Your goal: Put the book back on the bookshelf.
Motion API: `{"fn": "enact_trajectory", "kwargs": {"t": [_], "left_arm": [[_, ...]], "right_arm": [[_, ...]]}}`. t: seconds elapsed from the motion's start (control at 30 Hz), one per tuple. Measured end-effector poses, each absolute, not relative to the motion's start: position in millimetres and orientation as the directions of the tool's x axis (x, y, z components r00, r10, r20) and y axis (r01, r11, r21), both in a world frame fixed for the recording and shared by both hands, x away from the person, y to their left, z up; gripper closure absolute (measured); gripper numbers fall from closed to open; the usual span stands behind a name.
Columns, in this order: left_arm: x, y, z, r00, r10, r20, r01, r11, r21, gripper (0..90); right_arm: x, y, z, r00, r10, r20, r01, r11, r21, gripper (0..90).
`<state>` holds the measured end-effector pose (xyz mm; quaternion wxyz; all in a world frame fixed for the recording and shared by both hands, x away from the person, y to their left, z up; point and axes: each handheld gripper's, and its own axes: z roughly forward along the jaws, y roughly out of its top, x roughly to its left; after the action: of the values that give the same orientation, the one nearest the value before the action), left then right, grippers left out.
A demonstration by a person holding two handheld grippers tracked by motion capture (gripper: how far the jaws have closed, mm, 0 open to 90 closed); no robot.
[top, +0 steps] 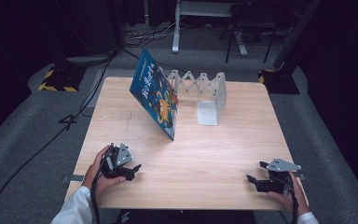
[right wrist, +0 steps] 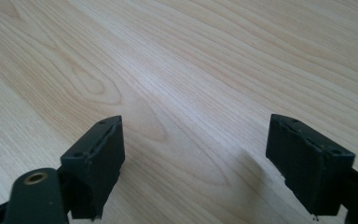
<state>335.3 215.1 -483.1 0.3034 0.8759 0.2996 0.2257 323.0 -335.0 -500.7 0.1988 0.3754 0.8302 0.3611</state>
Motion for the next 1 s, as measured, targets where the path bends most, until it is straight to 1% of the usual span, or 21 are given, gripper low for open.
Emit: {"fn": "enact_trajectory", "kwargs": {"t": [0.23,0.43,0.53,0.6,0.77,1.0], "left_arm": [[323.8,220.8,-493.7,0.725,0.663,0.185,0.416,-0.636,0.649,17.1],[314.9,227.6,-498.5,0.716,0.684,0.139,0.441,-0.597,0.67,17.1],[312.0,233.1,-501.1,0.701,0.706,0.098,0.466,-0.558,0.686,17.0],[311.1,237.9,-504.5,0.689,0.722,0.058,0.483,-0.518,0.706,17.0],[311.0,246.5,-505.2,0.687,0.727,-0.014,0.531,-0.488,0.692,16.9],[311.3,247.1,-505.1,0.682,0.731,-0.008,0.534,-0.49,0.69,15.9]], "right_arm": [[317.6,-345.3,-500.9,-0.613,0.788,-0.059,0.498,0.443,0.746,19.8],[315.5,-350.0,-502.8,-0.588,0.807,-0.046,0.52,0.421,0.743,19.2],[314.9,-350.6,-504.3,-0.587,0.808,-0.042,0.52,0.416,0.746,18.2],[316.2,-351.8,-504.6,-0.584,0.811,-0.015,0.538,0.401,0.742,18.0],[317.4,-352.7,-504.8,-0.583,0.813,-0.006,0.545,0.396,0.739,17.5],[317.4,-352.7,-504.9,-0.583,0.812,-0.006,0.545,0.396,0.739,17.5]]}}
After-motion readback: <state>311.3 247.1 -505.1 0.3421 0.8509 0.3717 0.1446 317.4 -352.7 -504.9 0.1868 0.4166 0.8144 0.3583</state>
